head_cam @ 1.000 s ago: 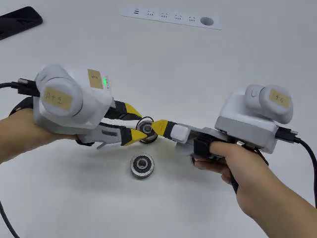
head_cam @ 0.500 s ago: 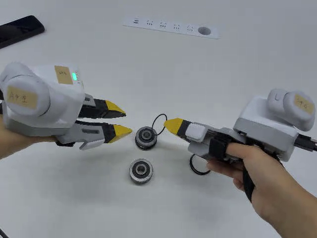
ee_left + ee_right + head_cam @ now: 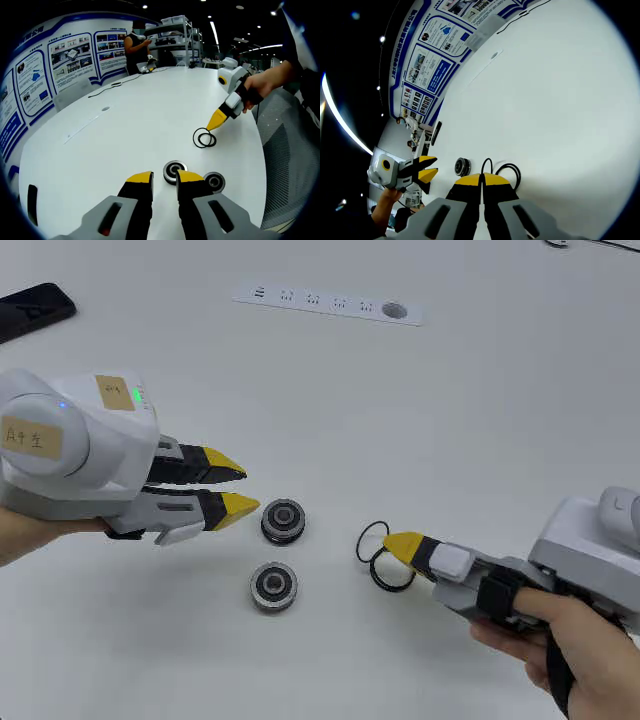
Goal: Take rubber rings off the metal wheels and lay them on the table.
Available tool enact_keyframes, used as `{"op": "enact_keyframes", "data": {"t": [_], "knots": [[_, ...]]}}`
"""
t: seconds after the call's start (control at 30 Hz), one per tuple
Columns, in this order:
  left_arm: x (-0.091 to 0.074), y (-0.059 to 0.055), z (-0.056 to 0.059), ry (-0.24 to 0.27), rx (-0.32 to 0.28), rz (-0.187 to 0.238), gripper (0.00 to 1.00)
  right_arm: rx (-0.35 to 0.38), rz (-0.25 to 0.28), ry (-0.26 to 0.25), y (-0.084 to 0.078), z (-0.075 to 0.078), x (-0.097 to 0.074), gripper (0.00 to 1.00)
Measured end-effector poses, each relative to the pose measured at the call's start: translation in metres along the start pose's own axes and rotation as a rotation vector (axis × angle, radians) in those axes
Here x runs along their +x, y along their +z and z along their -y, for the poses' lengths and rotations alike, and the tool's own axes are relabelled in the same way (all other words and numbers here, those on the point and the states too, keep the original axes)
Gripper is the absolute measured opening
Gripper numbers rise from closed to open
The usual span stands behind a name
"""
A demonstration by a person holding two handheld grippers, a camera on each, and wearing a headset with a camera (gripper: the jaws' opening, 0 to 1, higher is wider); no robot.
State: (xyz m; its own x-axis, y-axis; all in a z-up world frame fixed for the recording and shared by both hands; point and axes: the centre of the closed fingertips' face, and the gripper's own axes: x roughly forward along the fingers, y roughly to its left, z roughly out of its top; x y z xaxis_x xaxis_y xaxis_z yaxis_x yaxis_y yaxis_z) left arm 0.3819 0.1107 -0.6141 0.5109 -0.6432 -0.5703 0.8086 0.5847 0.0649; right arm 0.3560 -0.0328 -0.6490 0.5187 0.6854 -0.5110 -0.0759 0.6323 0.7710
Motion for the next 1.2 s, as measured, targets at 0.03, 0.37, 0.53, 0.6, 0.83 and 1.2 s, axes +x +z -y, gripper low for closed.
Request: {"op": "enact_keyframes", "data": {"t": [0.03,0.37,0.53,0.6,0.83,1.2], "knots": [[0.001,0.0,0.0,0.0,0.001,0.0,0.18,0.006,0.002,-0.006,-0.001,0.004,-0.002,0.02],[0.01,0.005,0.011,-0.028,0.005,0.004,0.17,0.05,0.017,-0.063,-0.002,0.022,-0.01,0.02],[0.012,0.006,0.013,-0.034,0.01,0.004,0.17,0.062,0.01,-0.099,-0.006,0.029,-0.012,0.02],[0.012,0.007,0.014,-0.036,0.012,0.006,0.17,0.057,0.009,-0.111,-0.007,0.031,-0.013,0.03],[0.016,0.006,0.018,-0.05,0.02,-0.001,0.17,0.001,0.022,-0.155,-0.005,0.037,-0.019,0.08],[0.027,0.001,0.019,-0.078,0.032,-0.025,0.16,0.019,0.089,-0.068,0.016,0.017,-0.018,0.08]]}}
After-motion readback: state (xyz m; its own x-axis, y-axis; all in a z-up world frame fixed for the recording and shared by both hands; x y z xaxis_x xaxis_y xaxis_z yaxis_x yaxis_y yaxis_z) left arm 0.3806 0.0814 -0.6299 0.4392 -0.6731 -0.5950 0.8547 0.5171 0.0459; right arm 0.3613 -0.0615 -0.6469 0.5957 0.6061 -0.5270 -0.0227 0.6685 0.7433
